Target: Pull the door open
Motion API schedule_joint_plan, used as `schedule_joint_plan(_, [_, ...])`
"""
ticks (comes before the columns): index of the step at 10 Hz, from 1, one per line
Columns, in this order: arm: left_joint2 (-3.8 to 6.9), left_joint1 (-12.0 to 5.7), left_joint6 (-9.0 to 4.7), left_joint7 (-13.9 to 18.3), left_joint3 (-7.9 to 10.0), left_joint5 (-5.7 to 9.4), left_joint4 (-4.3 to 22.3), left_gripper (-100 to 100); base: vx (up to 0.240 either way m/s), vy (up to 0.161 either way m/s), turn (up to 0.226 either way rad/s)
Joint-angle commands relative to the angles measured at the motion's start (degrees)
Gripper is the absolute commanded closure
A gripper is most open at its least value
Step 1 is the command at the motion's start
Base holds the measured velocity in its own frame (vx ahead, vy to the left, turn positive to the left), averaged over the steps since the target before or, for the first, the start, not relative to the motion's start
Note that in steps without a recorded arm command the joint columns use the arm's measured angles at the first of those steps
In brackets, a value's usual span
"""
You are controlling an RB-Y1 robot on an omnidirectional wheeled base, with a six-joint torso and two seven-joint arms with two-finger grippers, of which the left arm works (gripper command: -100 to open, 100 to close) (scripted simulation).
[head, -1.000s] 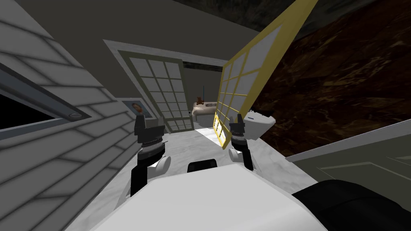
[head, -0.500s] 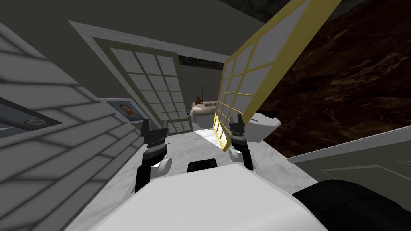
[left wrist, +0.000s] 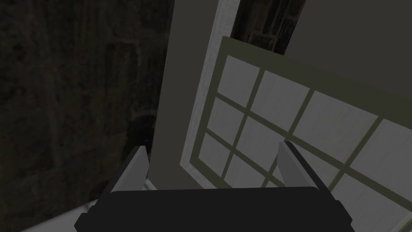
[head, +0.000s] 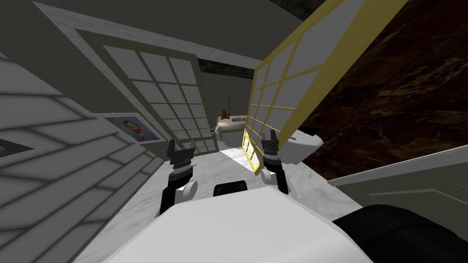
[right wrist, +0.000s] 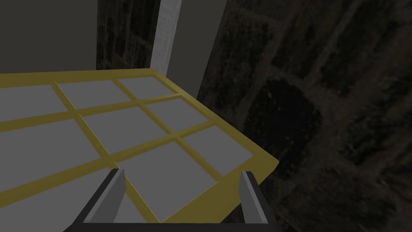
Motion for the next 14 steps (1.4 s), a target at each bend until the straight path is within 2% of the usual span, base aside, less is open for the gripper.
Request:
schedule_joint_plan(1, [0.53,0.27,-0.57,1.85,-0.18,0.91,1.31,-100,0.085,0.014,-0.047])
schedule_joint_plan(14, [4.08,1.16,-5.77,16.92,-2.5,8.4,14.55,-100,0.097,0.009,-0.053])
